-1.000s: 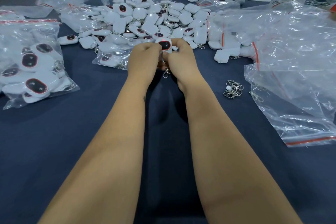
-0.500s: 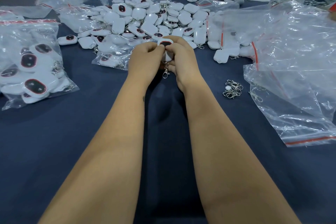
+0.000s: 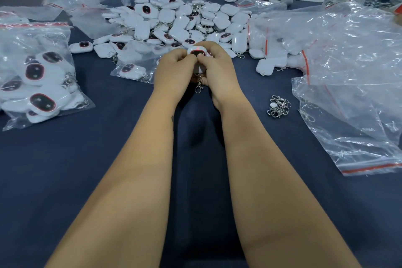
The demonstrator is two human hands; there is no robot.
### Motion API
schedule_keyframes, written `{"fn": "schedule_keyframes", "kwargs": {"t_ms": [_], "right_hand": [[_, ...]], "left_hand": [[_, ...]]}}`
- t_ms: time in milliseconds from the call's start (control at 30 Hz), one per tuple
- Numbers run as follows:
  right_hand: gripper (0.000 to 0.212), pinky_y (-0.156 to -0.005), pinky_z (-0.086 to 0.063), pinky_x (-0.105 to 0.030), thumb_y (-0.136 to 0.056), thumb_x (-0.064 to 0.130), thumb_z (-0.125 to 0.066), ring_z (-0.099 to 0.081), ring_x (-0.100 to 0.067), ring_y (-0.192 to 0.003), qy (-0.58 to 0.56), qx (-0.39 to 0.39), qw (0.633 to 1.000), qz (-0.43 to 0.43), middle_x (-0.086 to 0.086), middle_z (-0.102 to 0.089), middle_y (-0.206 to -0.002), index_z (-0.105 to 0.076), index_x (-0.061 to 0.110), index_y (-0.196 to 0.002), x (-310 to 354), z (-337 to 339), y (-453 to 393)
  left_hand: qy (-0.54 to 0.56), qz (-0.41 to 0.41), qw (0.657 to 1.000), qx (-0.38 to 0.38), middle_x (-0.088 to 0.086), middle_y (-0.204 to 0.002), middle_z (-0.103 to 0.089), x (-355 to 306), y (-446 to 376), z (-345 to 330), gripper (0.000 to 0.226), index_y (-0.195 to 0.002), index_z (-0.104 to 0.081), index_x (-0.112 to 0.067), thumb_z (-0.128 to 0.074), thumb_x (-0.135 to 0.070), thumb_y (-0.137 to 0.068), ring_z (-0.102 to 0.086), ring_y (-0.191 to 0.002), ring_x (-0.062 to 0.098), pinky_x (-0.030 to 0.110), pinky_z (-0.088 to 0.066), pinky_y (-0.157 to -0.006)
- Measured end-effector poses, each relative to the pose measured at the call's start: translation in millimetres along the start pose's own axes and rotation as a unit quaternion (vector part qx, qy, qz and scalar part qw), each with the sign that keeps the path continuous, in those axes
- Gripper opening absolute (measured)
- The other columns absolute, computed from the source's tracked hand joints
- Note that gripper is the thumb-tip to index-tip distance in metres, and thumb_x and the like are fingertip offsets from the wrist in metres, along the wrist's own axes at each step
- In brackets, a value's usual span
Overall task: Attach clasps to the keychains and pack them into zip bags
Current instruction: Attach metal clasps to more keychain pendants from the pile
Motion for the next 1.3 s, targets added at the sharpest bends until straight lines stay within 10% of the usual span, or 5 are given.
{"fn": "schedule_keyframes", "kwargs": {"t_ms": [300, 733, 967, 1133, 1300], "right_hand": [[0.029, -0.054, -0.052, -0.024, -0.095, -0.006, -0.042, -0.066, -0.026, -0.088, -0.033, -0.015, 0.999, -0.012, -0.023, -0.067, -0.114, -0.062, 0.014, -0.096, -1.0, -0.1, 0.2], [0.030, -0.053, -0.050, -0.021, -0.088, -0.004, -0.048, -0.063, -0.015, -0.072, -0.023, -0.037, 0.999, -0.026, -0.016, -0.068, -0.105, -0.065, 0.016, -0.101, -4.5, 1.2, -3.2], [0.035, -0.066, -0.054, -0.019, -0.086, -0.016, -0.050, -0.060, -0.015, -0.069, -0.108, -0.127, 0.986, -0.019, -0.007, -0.062, -0.087, -0.057, 0.004, -0.113, -2.7, 22.3, -5.2], [0.028, -0.076, -0.056, -0.021, -0.090, -0.019, -0.045, -0.062, -0.018, -0.072, -0.252, -0.135, 0.958, -0.029, -0.013, -0.061, -0.088, -0.058, -0.002, -0.108, -3.1, 29.2, -3.6], [0.034, -0.073, -0.051, -0.017, -0.086, -0.019, -0.044, -0.059, -0.016, -0.082, -0.162, -0.136, 0.977, -0.027, -0.008, -0.064, -0.089, -0.062, 0.000, -0.107, -3.2, 30.4, -5.3]], "left_hand": [[0.021, 0.006, 1.000, -0.013, -0.003, -0.081, -0.063, -4.1, 3.5, 0.7, 0.009, -0.077, -0.061, -0.031, -0.056, -0.036, -0.071, -0.058, -0.073, 0.016, 0.038, -0.046, -0.070], [-0.018, -0.019, 0.999, -0.040, 0.006, -0.086, -0.069, -2.9, 1.1, 2.6, 0.012, -0.091, -0.062, -0.015, -0.058, -0.026, -0.088, -0.067, -0.082, 0.025, 0.046, -0.058, -0.082], [0.065, 0.016, 0.995, -0.078, -0.008, -0.054, -0.051, 0.3, 0.4, 11.0, 0.017, -0.080, -0.051, -0.016, -0.059, -0.026, -0.092, -0.045, -0.046, 0.007, 0.016, -0.038, -0.046], [-0.039, 0.000, 0.999, -0.035, -0.010, -0.070, -0.057, 1.3, -0.3, 4.6, 0.011, -0.081, -0.057, -0.022, -0.060, -0.029, -0.089, -0.051, -0.053, 0.002, 0.025, -0.042, -0.060], [-0.043, -0.001, 0.999, -0.030, -0.010, -0.067, -0.055, 0.4, 1.0, 3.8, 0.013, -0.074, -0.057, -0.024, -0.064, -0.028, -0.085, -0.050, -0.058, 0.004, 0.026, -0.041, -0.064]]}}
Point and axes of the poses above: each hand's wrist, its own y-axis away from the middle knuckle, its own z-axis out of the back of the hand, x = y × z, the point moved 6 cm from there along -y, towards the middle knuckle
